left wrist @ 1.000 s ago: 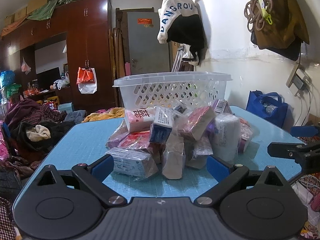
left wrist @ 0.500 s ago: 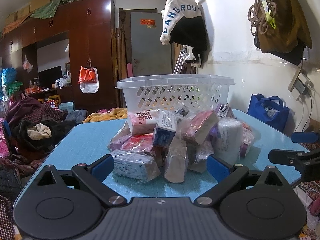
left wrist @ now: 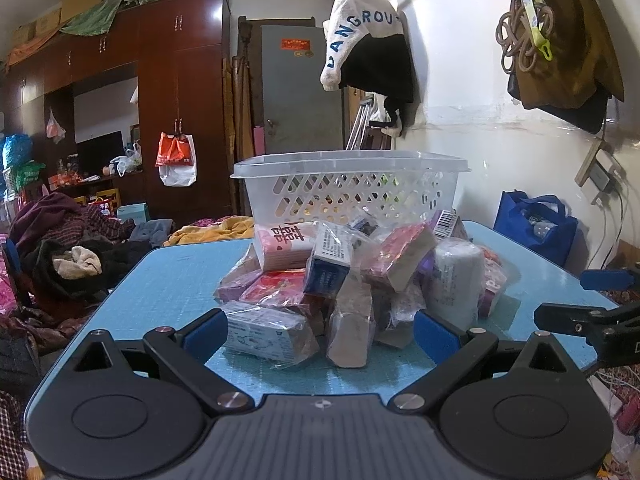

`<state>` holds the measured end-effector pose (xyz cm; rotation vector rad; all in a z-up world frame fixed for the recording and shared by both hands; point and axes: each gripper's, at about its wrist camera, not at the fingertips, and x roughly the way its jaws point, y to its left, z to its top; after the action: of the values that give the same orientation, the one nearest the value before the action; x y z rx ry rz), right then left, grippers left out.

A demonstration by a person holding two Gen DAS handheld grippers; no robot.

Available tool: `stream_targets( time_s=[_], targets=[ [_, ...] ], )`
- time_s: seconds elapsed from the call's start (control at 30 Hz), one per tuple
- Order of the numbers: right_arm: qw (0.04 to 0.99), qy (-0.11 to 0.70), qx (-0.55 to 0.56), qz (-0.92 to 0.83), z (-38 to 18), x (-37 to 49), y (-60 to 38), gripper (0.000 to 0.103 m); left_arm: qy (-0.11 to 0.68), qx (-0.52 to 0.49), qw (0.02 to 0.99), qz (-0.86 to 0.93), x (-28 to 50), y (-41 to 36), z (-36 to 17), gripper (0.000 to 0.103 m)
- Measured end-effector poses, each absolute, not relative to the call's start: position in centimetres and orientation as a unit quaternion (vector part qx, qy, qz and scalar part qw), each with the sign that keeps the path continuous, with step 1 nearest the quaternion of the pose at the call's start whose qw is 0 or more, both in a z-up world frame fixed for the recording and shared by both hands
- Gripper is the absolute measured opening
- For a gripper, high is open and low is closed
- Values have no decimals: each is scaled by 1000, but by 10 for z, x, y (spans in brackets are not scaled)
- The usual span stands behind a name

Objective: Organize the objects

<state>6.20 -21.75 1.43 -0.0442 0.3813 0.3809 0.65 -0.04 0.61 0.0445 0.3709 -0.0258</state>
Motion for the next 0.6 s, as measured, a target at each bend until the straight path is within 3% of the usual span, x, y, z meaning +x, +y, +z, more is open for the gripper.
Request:
stream_targets(
  time_s=[0.6],
  targets=[
    [963,190,-23,189,14,62,-217,103,187,29,982,-17,6,-1,4,100]
  ],
)
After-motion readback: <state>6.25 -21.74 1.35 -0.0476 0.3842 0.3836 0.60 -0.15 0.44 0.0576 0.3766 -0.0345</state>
